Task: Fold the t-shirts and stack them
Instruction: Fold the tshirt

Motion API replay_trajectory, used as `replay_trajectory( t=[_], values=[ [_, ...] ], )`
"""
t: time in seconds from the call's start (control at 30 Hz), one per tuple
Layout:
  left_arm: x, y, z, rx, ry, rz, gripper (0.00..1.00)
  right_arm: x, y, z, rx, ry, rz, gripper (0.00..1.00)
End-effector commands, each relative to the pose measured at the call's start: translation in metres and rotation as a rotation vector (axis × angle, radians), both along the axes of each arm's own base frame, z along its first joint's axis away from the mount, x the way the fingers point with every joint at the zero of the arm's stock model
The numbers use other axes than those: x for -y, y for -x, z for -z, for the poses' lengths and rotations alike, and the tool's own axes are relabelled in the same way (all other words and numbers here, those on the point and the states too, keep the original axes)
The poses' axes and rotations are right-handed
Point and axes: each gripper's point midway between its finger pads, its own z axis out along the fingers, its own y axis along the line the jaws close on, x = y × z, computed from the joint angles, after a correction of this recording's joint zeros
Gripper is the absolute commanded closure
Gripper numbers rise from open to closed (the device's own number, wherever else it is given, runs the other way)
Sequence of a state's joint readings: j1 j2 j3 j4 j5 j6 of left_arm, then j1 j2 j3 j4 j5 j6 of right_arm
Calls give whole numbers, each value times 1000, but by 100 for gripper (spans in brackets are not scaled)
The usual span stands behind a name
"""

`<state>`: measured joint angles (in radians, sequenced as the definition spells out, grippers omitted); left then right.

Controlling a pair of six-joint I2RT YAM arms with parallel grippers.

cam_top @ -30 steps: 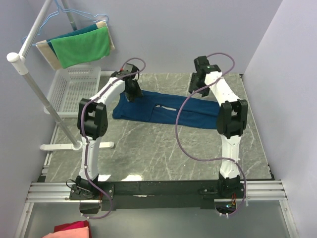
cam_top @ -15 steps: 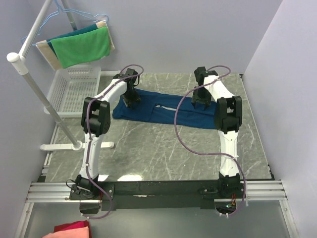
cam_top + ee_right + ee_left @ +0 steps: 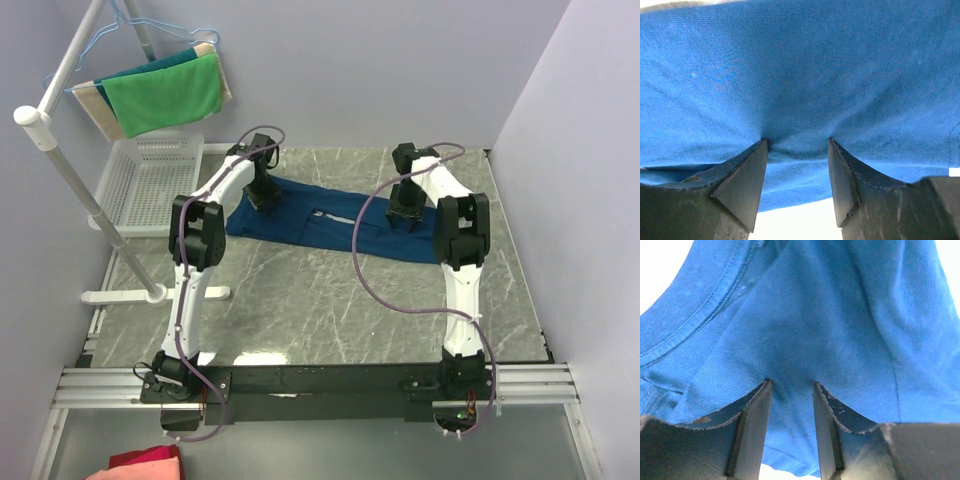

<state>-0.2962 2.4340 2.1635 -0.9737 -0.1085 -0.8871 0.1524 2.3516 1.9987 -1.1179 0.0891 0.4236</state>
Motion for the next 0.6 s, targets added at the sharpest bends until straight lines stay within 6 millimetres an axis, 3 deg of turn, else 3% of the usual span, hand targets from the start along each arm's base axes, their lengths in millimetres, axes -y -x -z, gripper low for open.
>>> replay_trajectory(
  t=[0.0, 0.2, 0.4, 0.57],
  values=[
    [-5, -30, -8, 81, 36, -46, 55, -2, 14, -9, -16, -27, 21, 42],
    [0, -57, -11, 172, 85, -42, 53, -11, 34, -9, -35, -64, 33, 43],
    [5, -81, -12, 253, 125, -22, 52, -37, 64, -10, -49, -81, 1, 44],
    [12, -79, -21, 281, 151, 40, 52, -63, 68, -25, 3, -99, -6, 45]
  ],
)
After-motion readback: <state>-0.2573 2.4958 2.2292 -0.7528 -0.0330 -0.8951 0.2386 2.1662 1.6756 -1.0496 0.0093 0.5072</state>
